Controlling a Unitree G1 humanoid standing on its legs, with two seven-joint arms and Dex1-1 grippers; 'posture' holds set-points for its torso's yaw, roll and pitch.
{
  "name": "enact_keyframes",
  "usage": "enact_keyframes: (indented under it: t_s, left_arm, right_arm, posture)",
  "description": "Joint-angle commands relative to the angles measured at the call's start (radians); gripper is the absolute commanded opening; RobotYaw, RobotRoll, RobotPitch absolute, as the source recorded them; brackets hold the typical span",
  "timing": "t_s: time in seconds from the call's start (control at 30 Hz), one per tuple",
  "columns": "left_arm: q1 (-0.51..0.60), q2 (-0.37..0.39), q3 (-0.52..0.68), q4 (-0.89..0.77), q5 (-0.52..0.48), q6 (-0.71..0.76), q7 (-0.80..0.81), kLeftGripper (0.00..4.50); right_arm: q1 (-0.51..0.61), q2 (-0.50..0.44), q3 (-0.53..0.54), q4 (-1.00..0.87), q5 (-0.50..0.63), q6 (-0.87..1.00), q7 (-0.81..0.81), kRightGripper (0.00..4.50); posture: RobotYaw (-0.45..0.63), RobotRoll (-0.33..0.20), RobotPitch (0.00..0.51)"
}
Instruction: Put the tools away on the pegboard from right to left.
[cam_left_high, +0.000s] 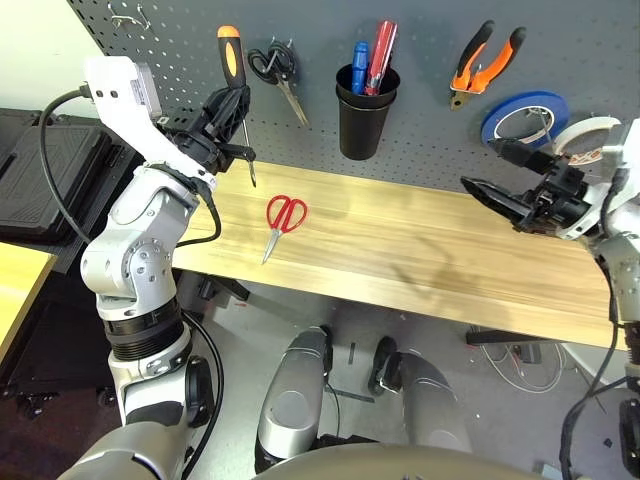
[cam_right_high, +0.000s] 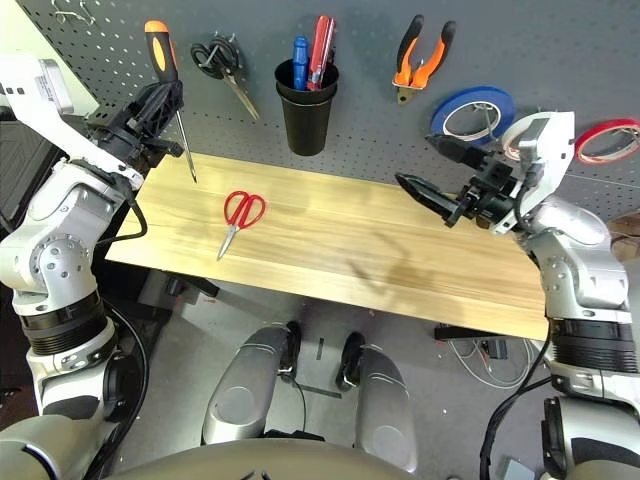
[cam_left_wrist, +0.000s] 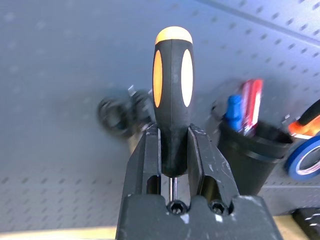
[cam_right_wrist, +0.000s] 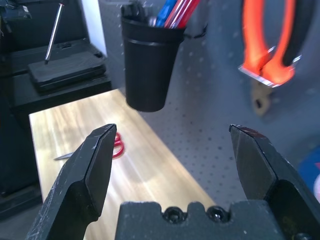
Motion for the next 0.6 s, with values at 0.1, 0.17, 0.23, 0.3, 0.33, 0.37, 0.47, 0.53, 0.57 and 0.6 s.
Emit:
enact_keyframes:
  t_s: [0.1,0.17,0.23,0.3,0.33,0.37,0.47,0.53,0.57,0.6]
  left_arm:
    - [-0.037,-0.016,-0.008,0.021,-0.028,-0.004,0.027,0.56]
    - [-0.043,-0.019,-0.014,0.022,-0.030,-0.006,0.029,0.56]
    - [-0.057,-0.020,-0.017,0.023,-0.037,-0.007,0.033,0.56]
    - [-0.072,-0.021,-0.015,0.027,-0.044,-0.008,0.039,0.56]
    - [-0.085,-0.024,-0.012,0.033,-0.048,-0.010,0.043,0.56]
    - [-0.094,-0.025,-0.010,0.036,-0.052,-0.011,0.047,0.56]
    - [-0.128,-0.033,-0.007,0.049,-0.062,-0.014,0.061,0.56]
    - [-0.143,-0.034,-0.008,0.057,-0.065,-0.019,0.065,0.56]
    - [-0.152,-0.035,-0.007,0.063,-0.066,-0.025,0.068,0.56]
    - [-0.170,-0.043,-0.002,0.078,-0.063,-0.043,0.079,0.56]
  right_arm:
    - [-0.011,0.013,-0.046,-0.006,0.013,-0.029,-0.012,4.50]
    - [-0.013,0.035,-0.060,-0.007,0.026,-0.043,-0.022,4.50]
    - [-0.010,0.043,-0.064,-0.011,0.026,-0.039,-0.033,4.50]
    - [-0.007,0.046,-0.065,-0.014,0.024,-0.039,-0.035,4.50]
    - [-0.006,0.050,-0.066,-0.016,0.023,-0.044,-0.034,4.50]
    - [-0.004,0.053,-0.066,-0.018,0.024,-0.048,-0.034,4.50]
    - [0.005,0.061,-0.067,-0.026,0.023,-0.051,-0.038,4.50]
    - [0.010,0.065,-0.065,-0.031,0.022,-0.051,-0.040,4.50]
    - [0.011,0.066,-0.064,-0.033,0.022,-0.052,-0.041,4.50]
    - [0.012,0.069,-0.061,-0.035,0.021,-0.052,-0.042,4.50]
  posture:
    - [0.20,0.000,0.171]
    - [0.19,0.000,0.170]
    - [0.19,0.000,0.170]
    - [0.19,0.000,0.170]
    - [0.19,0.000,0.171]
    - [0.18,0.000,0.171]
    - [0.18,0.000,0.171]
    - [0.18,0.000,0.173]
    - [0.18,0.000,0.173]
    - [0.18,0.000,0.173]
